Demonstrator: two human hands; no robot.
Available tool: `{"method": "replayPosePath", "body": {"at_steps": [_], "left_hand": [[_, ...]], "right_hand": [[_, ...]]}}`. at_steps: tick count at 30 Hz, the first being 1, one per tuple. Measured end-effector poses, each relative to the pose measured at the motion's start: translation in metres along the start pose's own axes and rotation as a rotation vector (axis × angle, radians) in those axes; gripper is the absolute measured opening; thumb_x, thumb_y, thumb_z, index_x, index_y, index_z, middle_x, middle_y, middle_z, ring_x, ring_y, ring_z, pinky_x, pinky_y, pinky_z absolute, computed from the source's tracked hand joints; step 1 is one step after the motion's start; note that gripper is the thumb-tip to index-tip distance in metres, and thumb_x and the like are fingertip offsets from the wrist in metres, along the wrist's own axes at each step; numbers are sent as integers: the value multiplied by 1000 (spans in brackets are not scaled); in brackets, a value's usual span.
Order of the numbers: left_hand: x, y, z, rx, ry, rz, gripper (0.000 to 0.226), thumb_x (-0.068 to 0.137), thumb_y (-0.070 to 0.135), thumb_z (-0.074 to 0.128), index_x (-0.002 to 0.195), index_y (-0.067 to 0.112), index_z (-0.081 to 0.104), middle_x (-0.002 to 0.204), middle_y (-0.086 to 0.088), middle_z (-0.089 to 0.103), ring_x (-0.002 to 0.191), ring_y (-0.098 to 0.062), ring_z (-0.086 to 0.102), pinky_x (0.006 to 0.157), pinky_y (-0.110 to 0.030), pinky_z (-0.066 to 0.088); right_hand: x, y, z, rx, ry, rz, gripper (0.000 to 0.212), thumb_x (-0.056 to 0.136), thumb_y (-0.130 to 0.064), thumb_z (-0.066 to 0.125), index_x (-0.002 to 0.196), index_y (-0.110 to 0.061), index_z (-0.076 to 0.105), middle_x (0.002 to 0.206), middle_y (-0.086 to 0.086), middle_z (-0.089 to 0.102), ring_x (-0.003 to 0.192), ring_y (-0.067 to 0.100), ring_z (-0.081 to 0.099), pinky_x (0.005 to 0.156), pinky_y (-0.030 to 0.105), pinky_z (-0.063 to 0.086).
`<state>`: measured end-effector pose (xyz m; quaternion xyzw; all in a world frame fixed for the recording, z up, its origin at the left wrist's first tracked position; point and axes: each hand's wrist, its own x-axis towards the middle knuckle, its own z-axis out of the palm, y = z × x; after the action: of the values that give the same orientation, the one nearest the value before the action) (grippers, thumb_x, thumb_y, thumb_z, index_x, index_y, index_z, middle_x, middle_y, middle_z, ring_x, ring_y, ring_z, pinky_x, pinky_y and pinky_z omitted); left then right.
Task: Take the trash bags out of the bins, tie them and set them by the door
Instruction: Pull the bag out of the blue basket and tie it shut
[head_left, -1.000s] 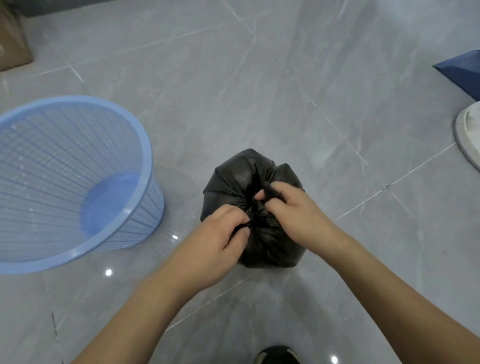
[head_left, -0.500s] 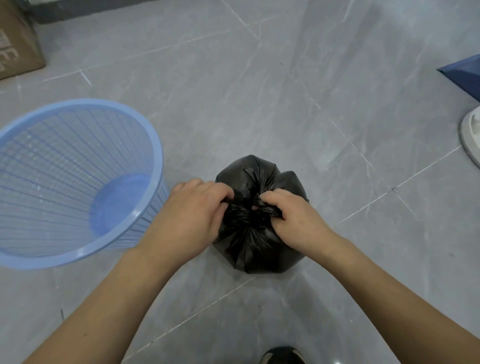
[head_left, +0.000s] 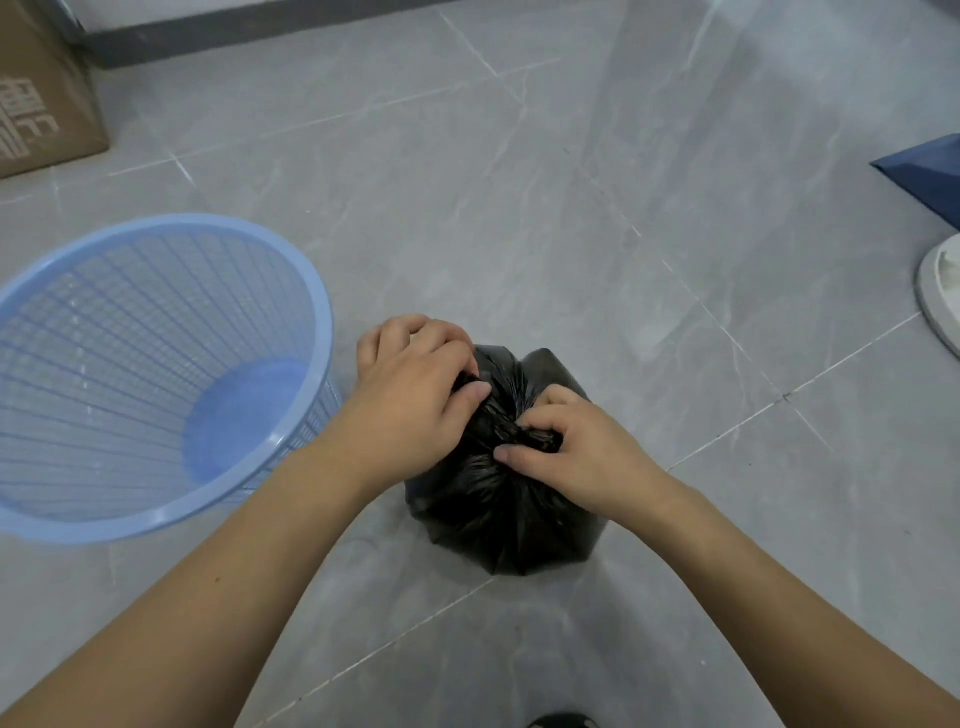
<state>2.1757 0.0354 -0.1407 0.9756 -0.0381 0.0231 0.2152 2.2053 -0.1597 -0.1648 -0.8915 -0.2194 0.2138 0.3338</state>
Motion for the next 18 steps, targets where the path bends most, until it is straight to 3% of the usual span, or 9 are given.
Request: {"method": "replayPosePath", "body": {"at_steps": [3, 5, 8, 12, 15, 18], "left_hand": [[-4, 1, 2, -52, -18, -33, 29, 88, 44, 42, 95, 22, 59, 118, 14, 56, 120, -18, 34, 98, -32, 16], [-9, 2, 5, -143, -49, -39, 24, 87, 39, 42, 98, 23, 57, 117, 13, 58, 119, -16, 35, 98, -31, 19], [-17, 6, 6, -250, -92, -58, 16, 92, 26, 45, 103, 22, 56, 110, 13, 58, 117, -13, 37, 101, -28, 20], [-20, 14, 5, -233, -95, -70, 11, 96, 19, 52, 105, 23, 57, 96, 18, 50, 108, -12, 41, 100, -29, 25], [-17, 19, 5, -286, -61, -69, 9, 94, 22, 53, 102, 24, 58, 99, 17, 54, 108, -13, 41, 101, -34, 29], [-11, 22, 8, -496, -25, -142, 13, 89, 32, 46, 96, 38, 55, 112, 16, 59, 116, -10, 42, 106, -40, 33]], "right_hand": [[-1, 2, -7, -406, 57, -141, 20, 87, -42, 59, 98, -27, 64, 105, -13, 48, 88, 13, 54, 68, 29, 46], [-4, 3, -12, -522, 139, -223, 18, 84, -31, 61, 97, -20, 64, 111, -4, 48, 90, 19, 54, 58, 32, 48], [-8, 5, -17, -550, 233, -265, 15, 75, -15, 67, 90, -13, 63, 103, 4, 46, 81, 21, 52, 47, 30, 44], [-11, 6, -22, -510, 383, -232, 30, 73, -10, 67, 101, -17, 59, 97, -1, 54, 84, 21, 55, 50, 32, 48], [-13, 7, -24, -556, 451, -275, 32, 68, -4, 72, 96, -18, 65, 96, 0, 58, 81, 19, 58, 41, 29, 45], [-13, 12, -22, -543, 465, -357, 28, 69, -2, 73, 92, -18, 70, 99, 0, 61, 83, 19, 60, 44, 25, 43]]}}
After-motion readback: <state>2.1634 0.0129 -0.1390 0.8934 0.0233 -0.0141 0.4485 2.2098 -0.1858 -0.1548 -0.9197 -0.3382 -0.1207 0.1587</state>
